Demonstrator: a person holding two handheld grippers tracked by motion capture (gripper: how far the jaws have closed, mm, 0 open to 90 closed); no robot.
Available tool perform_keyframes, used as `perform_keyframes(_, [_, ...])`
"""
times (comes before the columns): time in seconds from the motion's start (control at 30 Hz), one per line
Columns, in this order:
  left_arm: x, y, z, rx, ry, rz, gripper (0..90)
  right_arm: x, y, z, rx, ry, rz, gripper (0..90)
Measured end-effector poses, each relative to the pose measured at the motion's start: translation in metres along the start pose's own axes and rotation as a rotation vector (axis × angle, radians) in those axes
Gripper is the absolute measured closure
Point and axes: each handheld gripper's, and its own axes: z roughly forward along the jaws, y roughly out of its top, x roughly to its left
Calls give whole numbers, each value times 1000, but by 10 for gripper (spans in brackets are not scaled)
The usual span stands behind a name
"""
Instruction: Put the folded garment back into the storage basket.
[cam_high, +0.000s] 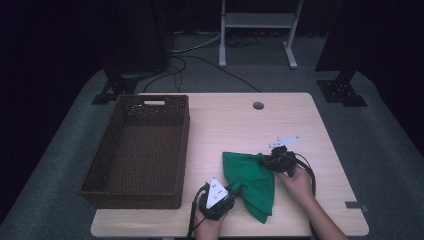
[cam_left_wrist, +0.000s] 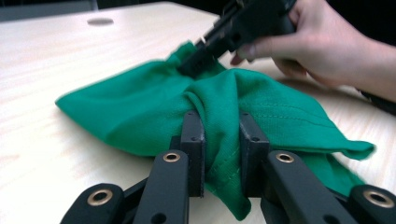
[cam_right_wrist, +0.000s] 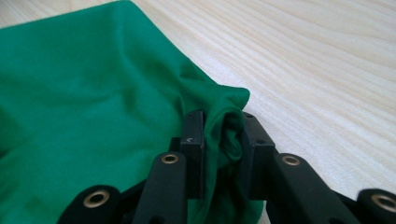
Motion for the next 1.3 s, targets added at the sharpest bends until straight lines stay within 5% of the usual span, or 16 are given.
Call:
perform_keyframes(0.23, [8, 10, 3, -73, -9, -21, 769, 12, 3, -1, 28, -15, -36, 770])
perform_keyframes(0.7, [21, 67, 1, -158, -8, 18, 769, 21, 23, -18, -9, -5, -32, 781])
perform_keyframes(1.03, [48, 126, -26, -240, 30, 20, 769, 42, 80, -49, -117, -4, -81, 781])
perform_keyframes(1.3, [86, 160, -67, -272, 91, 50, 769, 70, 133, -52, -192, 32, -126, 780])
